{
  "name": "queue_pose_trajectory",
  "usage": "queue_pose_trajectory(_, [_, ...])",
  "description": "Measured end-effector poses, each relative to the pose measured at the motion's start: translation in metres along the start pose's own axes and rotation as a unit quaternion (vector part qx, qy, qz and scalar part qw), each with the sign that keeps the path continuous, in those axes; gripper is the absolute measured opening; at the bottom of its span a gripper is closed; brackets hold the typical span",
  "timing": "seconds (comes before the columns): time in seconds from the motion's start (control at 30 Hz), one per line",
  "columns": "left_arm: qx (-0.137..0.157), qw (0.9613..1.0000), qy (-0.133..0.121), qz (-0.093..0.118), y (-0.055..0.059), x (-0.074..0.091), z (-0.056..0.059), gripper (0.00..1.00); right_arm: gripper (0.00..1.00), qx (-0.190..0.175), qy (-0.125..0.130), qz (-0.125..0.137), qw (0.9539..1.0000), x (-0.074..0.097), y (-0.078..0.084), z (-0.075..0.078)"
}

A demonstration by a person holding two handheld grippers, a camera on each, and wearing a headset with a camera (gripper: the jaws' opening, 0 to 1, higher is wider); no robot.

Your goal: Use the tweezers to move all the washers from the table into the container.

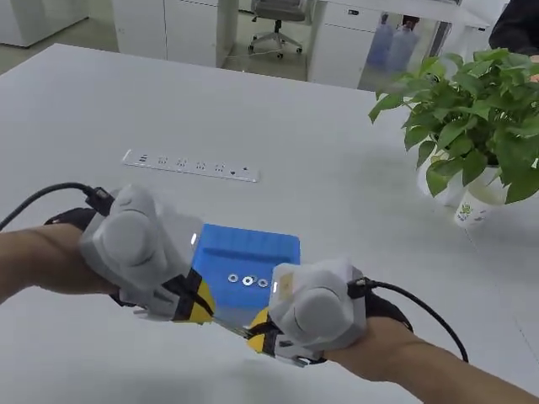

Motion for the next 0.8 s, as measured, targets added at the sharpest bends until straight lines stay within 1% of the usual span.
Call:
queue_pose_trajectory(0.13, [0.012, 0.9999, 0.002, 0.001, 0.008, -0.008, 0.003, 0.05, 0.08, -0.002, -0.008, -0.005, 0.9999, -0.005, 0.004, -0.006])
queue_pose_trajectory(0.27, [0.022, 0.9997, 0.003, -0.004, 0.017, -0.019, 0.006, 0.05, 0.08, 0.000, -0.016, -0.014, 0.9998, -0.010, 0.010, -0.013])
queue_pose_trajectory(0.33, [0.028, 0.9996, 0.006, -0.005, 0.021, -0.022, 0.008, 0.05, 0.08, -0.004, -0.022, -0.017, 0.9996, -0.012, 0.012, -0.015])
queue_pose_trajectory(0.37, [0.033, 0.9994, 0.007, -0.007, 0.025, -0.026, 0.009, 0.05, 0.08, -0.003, -0.024, -0.018, 0.9995, -0.013, 0.013, -0.017])
queue_pose_trajectory(0.43, [0.042, 0.9991, 0.007, -0.008, 0.030, -0.030, 0.009, 0.05, 0.08, -0.006, -0.028, -0.021, 0.9994, -0.014, 0.015, -0.019])
queue_pose_trajectory(0.57, [0.052, 0.9985, 0.011, -0.010, 0.036, -0.037, 0.010, 0.05, 0.09, -0.004, -0.030, -0.025, 0.9992, -0.018, 0.018, -0.021])
queue_pose_trajectory(0.6, [0.055, 0.9983, 0.011, -0.014, 0.039, -0.039, 0.010, 0.05, 0.09, -0.004, -0.030, -0.025, 0.9992, -0.020, 0.018, -0.021])
queue_pose_trajectory(0.67, [0.064, 0.9978, 0.014, -0.014, 0.043, -0.043, 0.010, 0.05, 0.10, -0.010, -0.034, -0.029, 0.9990, -0.021, 0.019, -0.021])
queue_pose_trajectory(0.73, [0.069, 0.9974, 0.014, -0.014, 0.046, -0.045, 0.010, 0.05, 0.10, -0.006, -0.036, -0.031, 0.9988, -0.021, 0.019, -0.022])
queue_pose_trajectory(0.8, [0.075, 0.9970, 0.016, -0.013, 0.047, -0.047, 0.010, 0.05, 0.10, -0.010, -0.041, -0.034, 0.9986, -0.021, 0.020, -0.023])
Point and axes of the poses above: the centre of the closed fingertips' face, and the gripper's own axes: x roughly backward along the fingers, z roughly to its right, y roughly out of its underside, the point moved 2 cm from there along x, roughly backward along the fingers, and after that the axes turned 10 degrees about y, right-handed, at the moved point
